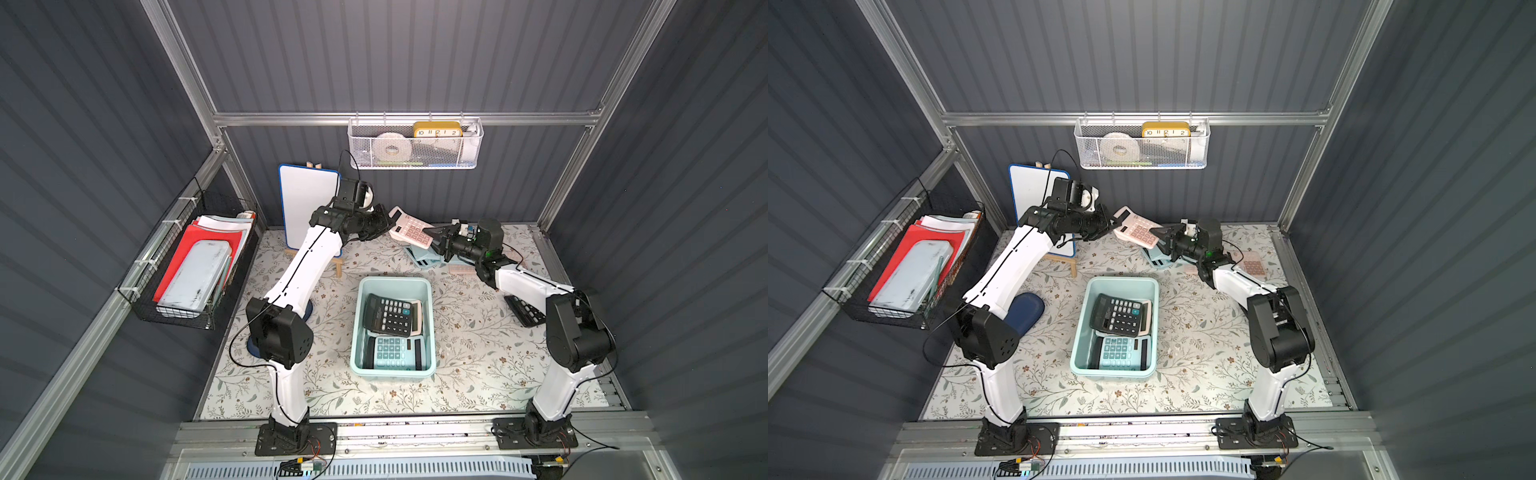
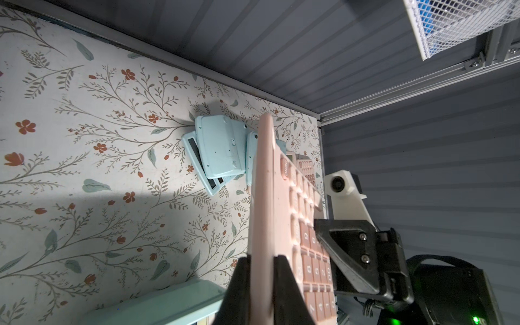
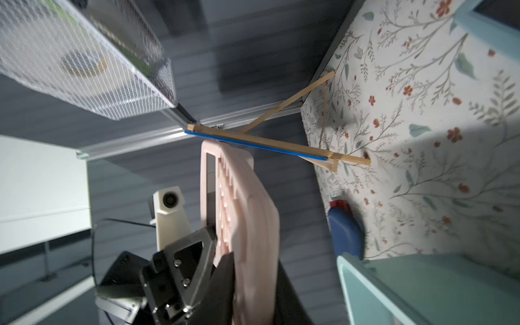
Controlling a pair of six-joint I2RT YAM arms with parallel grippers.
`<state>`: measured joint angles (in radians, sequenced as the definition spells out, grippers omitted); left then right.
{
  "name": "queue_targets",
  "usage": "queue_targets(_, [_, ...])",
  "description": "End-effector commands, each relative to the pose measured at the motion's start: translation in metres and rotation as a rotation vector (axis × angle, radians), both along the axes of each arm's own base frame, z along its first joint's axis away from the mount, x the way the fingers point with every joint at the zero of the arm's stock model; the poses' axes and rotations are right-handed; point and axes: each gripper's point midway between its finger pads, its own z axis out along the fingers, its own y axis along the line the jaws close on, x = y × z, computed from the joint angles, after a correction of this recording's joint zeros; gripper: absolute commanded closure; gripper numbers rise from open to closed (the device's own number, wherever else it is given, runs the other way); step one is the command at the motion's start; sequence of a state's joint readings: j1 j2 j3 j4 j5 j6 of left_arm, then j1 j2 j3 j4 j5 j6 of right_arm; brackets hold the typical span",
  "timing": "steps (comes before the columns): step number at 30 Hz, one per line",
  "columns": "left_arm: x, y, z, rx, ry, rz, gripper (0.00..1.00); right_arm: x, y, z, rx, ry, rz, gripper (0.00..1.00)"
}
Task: Put the calculator in the storage box
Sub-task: Place the calculator in the storage box.
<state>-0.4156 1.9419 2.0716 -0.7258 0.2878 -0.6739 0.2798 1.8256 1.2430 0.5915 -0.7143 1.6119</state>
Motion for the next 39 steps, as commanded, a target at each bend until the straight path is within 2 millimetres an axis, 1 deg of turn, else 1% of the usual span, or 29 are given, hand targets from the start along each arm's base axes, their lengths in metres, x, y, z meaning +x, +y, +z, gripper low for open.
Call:
queue_targets(1, [-0.010,0.005,0.034,-0.036,-0.071,-0.007,0.61,-0.008,0.001,0.001,-0.018,-0.021,0.016,0.91])
queue_targets(3, [-0.011,0.008,0.031,-0.024,-0.060,0.002,0.39,-0.013,0.000,0.001,-0.035,-0.023,0.022,0.99])
queue_targets(5, [-0.013,0.013,0.027,-0.002,-0.040,0.017,0.23,-0.020,-0.001,-0.001,-0.066,-0.023,0.039,1.00])
queue_targets(7, [-0.016,0.022,0.024,0.034,-0.026,0.036,0.10,-0.030,-0.001,-0.004,-0.116,-0.019,0.065,1.00])
queue_targets(9, [-0.018,0.031,0.022,0.067,-0.018,0.058,0.01,-0.042,-0.001,-0.006,-0.170,-0.017,0.099,1.00])
queue_targets(14, [-0.027,0.054,0.020,0.112,0.012,0.102,0.01,-0.079,0.000,-0.012,-0.294,-0.008,0.198,1.00])
queue_targets(15, [-0.030,0.058,0.019,0.122,0.020,0.112,0.01,-0.089,-0.001,-0.017,-0.323,0.010,0.220,1.00])
queue_targets(19, [-0.037,0.073,0.014,0.144,0.045,0.140,0.01,-0.127,0.001,-0.024,-0.404,0.034,0.299,1.00])
queue_targets(25, [-0.045,0.092,0.003,0.164,0.085,0.173,0.01,-0.178,0.007,-0.038,-0.509,0.077,0.388,1.00])
queue_targets(27, [-0.048,0.096,0.002,0.166,0.087,0.174,0.01,-0.190,0.010,-0.043,-0.533,0.096,0.400,1.00])
queue_targets(31, [-0.052,0.104,-0.001,0.172,0.101,0.182,0.01,-0.211,0.024,-0.056,-0.574,0.120,0.425,1.00])
queue_targets(34, [-0.056,0.109,-0.003,0.172,0.123,0.199,0.01,-0.223,0.036,-0.065,-0.614,0.127,0.444,1.00])
queue_targets(39, [-0.064,0.111,-0.005,0.161,0.143,0.202,0.01,-0.236,0.054,-0.081,-0.680,0.139,0.436,1.00])
